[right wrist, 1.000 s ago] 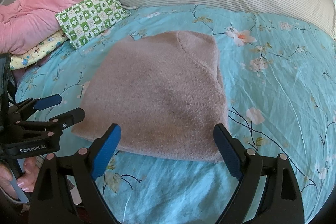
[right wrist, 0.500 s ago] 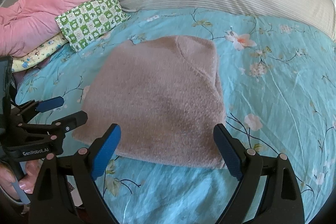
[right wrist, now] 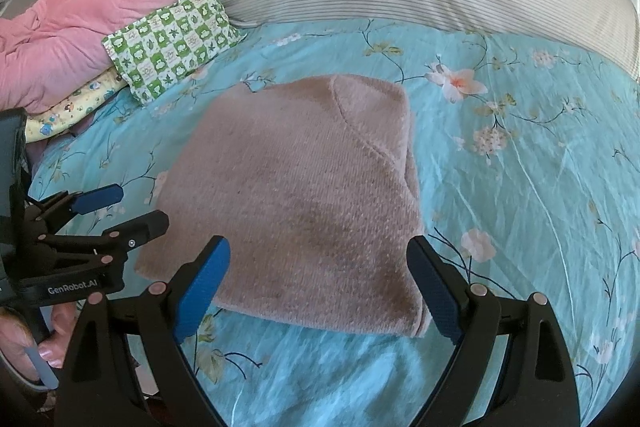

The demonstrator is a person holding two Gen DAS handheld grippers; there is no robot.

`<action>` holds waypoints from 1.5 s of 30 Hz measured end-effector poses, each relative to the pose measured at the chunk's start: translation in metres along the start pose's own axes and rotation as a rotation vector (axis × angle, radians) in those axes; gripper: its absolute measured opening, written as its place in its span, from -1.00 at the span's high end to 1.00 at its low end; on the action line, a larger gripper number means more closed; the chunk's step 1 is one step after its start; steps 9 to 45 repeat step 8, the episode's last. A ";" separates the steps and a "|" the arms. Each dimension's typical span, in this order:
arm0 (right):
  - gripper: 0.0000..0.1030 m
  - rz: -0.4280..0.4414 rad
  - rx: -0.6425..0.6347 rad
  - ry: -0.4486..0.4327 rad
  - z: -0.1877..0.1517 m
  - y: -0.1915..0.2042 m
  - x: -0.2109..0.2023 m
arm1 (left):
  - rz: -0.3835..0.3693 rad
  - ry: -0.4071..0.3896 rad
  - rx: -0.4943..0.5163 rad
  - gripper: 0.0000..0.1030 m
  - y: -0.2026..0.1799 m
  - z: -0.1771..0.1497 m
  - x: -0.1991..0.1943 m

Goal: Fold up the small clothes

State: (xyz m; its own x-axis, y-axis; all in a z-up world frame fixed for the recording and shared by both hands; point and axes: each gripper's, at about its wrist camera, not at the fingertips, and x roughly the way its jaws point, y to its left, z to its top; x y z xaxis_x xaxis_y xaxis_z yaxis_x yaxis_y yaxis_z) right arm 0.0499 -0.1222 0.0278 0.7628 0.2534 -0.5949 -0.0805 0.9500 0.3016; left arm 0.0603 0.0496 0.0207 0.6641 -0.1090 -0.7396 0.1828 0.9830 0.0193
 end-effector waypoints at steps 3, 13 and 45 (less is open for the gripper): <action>-0.75 0.000 -0.001 0.000 0.000 0.000 0.000 | 0.004 0.001 0.001 -0.69 0.000 0.001 0.001; -0.75 0.000 0.000 -0.001 0.001 -0.001 0.001 | 0.000 0.005 0.001 -0.69 0.000 0.002 0.002; -0.75 0.000 0.000 -0.001 0.001 -0.001 0.001 | 0.000 0.005 0.001 -0.69 0.000 0.002 0.002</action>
